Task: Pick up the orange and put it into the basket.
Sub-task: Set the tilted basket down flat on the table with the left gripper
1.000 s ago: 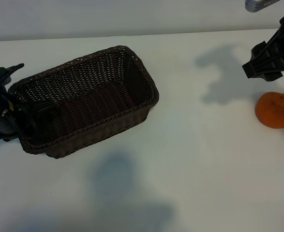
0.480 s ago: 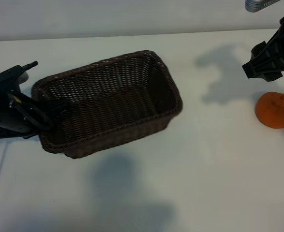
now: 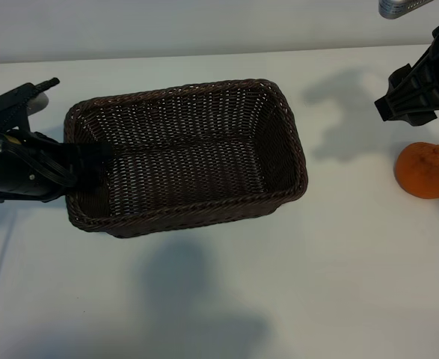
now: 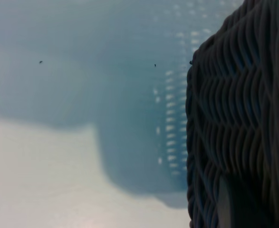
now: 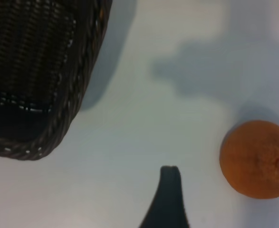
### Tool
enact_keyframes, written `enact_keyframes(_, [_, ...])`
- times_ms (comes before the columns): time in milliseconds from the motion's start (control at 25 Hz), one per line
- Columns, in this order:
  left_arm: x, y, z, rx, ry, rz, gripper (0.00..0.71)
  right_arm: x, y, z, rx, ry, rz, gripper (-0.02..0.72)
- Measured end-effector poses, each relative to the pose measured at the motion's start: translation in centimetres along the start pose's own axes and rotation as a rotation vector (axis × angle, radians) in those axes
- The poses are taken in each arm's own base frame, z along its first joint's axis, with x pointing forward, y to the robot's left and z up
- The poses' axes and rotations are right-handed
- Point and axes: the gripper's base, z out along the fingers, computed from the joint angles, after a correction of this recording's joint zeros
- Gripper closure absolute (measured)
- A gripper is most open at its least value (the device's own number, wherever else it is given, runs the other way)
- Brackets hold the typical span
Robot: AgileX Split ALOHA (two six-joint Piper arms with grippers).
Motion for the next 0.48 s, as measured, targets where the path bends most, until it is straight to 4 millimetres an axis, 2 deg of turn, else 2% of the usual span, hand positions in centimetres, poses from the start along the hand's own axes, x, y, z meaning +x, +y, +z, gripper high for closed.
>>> enact_keyframes(120, [-0.7, 0.1, -0.6, 0.012, 0.015, 0.006, 0.563, 0.0, 0.0, 0.0, 0.0, 0.0, 0.0, 0.109])
enact_keyframes(320, [-3.2, -0.7, -2.3, 0.067, 0.001, 0.07, 0.563, 0.0, 0.0, 0.0, 0.0, 0.0, 0.0, 0.109])
enact_keyframes(480, [-5.1, -1.5, -2.2, 0.087, 0.021, 0.096, 0.563, 0.0, 0.0, 0.0, 0.0, 0.0, 0.0, 0.109])
